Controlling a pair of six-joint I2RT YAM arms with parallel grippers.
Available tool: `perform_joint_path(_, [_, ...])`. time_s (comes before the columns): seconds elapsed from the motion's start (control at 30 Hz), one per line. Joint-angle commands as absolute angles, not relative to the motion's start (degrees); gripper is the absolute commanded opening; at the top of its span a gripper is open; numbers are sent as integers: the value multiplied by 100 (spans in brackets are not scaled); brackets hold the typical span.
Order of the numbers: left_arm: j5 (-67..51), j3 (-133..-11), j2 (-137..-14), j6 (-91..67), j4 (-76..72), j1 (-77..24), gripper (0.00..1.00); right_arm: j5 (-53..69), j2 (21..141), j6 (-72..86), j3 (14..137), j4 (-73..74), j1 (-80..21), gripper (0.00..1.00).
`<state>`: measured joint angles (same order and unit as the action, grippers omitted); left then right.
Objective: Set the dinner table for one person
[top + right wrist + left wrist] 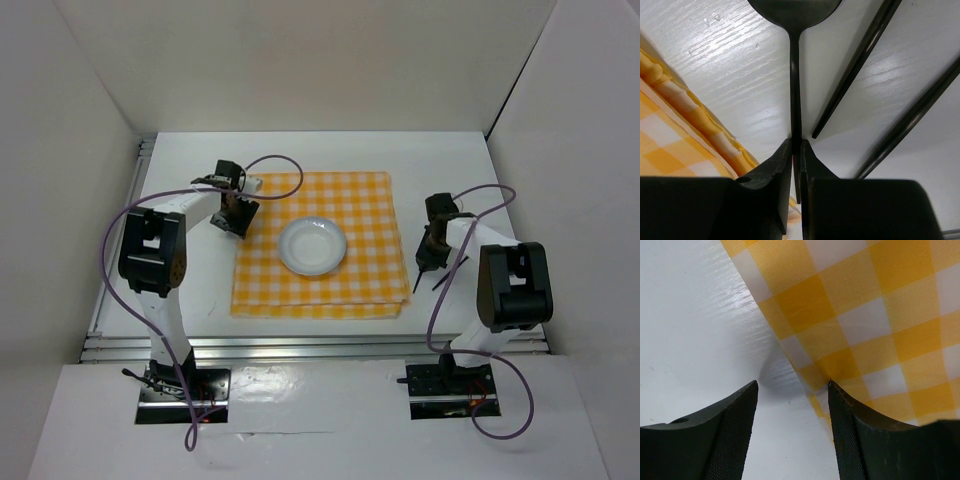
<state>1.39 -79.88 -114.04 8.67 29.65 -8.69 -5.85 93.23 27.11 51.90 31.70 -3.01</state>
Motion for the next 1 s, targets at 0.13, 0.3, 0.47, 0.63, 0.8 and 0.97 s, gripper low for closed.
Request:
perform_joint_path(0.13, [-61, -7804, -11241, 773, 3199, -879, 65, -658, 9352, 2566, 5246, 3278, -597, 0])
perform_joint_path(0.3, [-122, -8147, -11303, 826, 3418, -879, 65, -1282, 9089, 2514, 5676, 3594, -1238, 0])
perform_joint_path(0.47, [-176, -8323, -11303, 940, 3541, -827, 66, -1854, 8938, 2321, 6423, 3998, -1651, 0])
perform_joint_path(0.63, [-176, -8323, -11303, 940, 3604, -826, 66, -2381, 8991, 2093, 7285, 4324, -2030, 0])
perform_joint_path(0.8, [-176, -8323, -11303, 888, 3664, -826, 67, -2707, 9201, 1969, 7865, 4667, -2469, 0])
perform_joint_path(0.97, [-237, -8323, -11198, 888, 3718, -826, 67, -1206, 9202, 1653, 7517, 3895, -2610, 0])
